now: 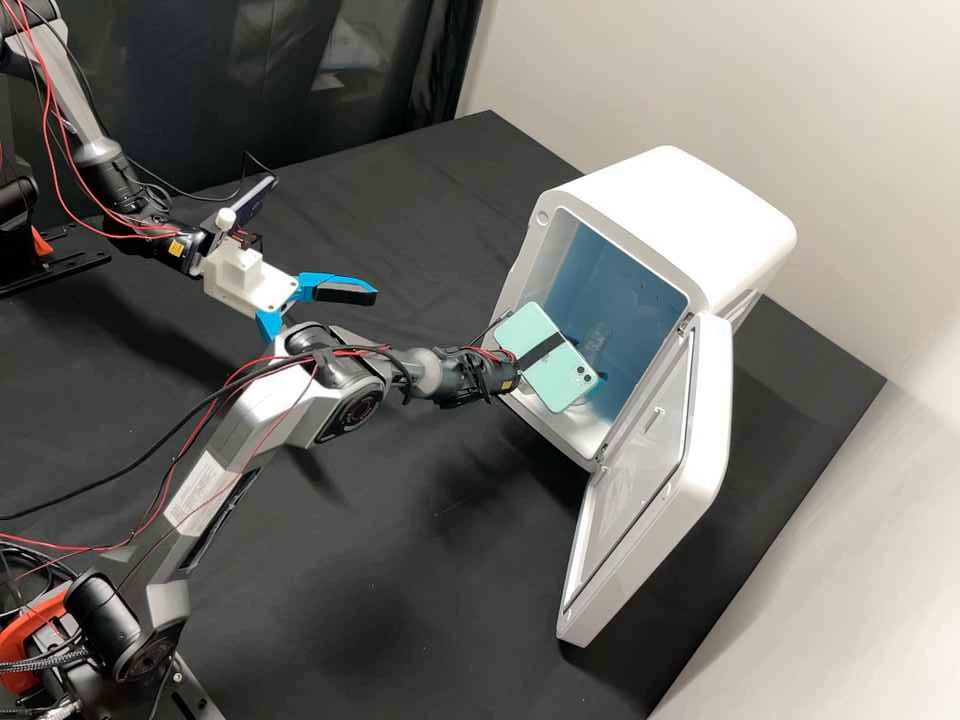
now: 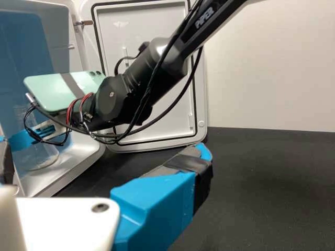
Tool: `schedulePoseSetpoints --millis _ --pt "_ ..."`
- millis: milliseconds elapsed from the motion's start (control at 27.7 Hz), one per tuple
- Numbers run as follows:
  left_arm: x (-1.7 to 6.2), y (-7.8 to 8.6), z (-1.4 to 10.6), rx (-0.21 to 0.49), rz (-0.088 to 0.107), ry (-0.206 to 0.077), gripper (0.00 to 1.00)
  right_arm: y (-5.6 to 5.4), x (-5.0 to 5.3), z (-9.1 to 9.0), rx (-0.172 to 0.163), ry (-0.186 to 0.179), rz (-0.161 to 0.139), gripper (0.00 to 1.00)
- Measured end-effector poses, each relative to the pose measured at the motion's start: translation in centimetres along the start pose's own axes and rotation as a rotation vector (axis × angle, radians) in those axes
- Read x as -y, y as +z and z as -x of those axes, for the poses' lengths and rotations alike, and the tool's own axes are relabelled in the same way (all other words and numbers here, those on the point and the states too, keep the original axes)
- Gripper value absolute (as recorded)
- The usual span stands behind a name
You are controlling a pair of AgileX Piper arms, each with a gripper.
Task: Take the flask out of the incubator
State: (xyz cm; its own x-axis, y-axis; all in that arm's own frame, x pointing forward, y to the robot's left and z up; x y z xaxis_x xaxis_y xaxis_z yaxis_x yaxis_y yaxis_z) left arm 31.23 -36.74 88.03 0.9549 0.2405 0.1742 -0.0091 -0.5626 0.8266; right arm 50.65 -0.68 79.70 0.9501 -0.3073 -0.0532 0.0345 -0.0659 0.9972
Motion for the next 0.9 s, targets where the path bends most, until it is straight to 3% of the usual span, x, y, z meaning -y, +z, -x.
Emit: schedulePoseSetpoints --millis 108,361,541,722,902 --pt "0.00 0.0 0.0 0.000 0.000 0.000 1.00 -0.1 -0.7 0.8 -0.014 0.008 -0.017 0.00" --pt "0.00 0.0 0.0 0.000 0.000 0.000 1.00 -0.3 -3.4 3.0 -0.065 0.091 -0.087 0.00" --pt "0.00 0.0 0.0 0.000 0.000 0.000 1.00 -0.7 -4.4 4.6 -0.113 0.130 -0.105 0.00" --pt "0.04 0.0 0.0 0.000 0.000 -0.002 1.00 -0.4 -4.2 5.2 -0.121 0.132 -0.100 0.00" --pt "0.04 0.0 0.0 0.000 0.000 -0.002 1.00 0.5 -3.3 5.7 -0.105 0.100 -0.096 0.00"
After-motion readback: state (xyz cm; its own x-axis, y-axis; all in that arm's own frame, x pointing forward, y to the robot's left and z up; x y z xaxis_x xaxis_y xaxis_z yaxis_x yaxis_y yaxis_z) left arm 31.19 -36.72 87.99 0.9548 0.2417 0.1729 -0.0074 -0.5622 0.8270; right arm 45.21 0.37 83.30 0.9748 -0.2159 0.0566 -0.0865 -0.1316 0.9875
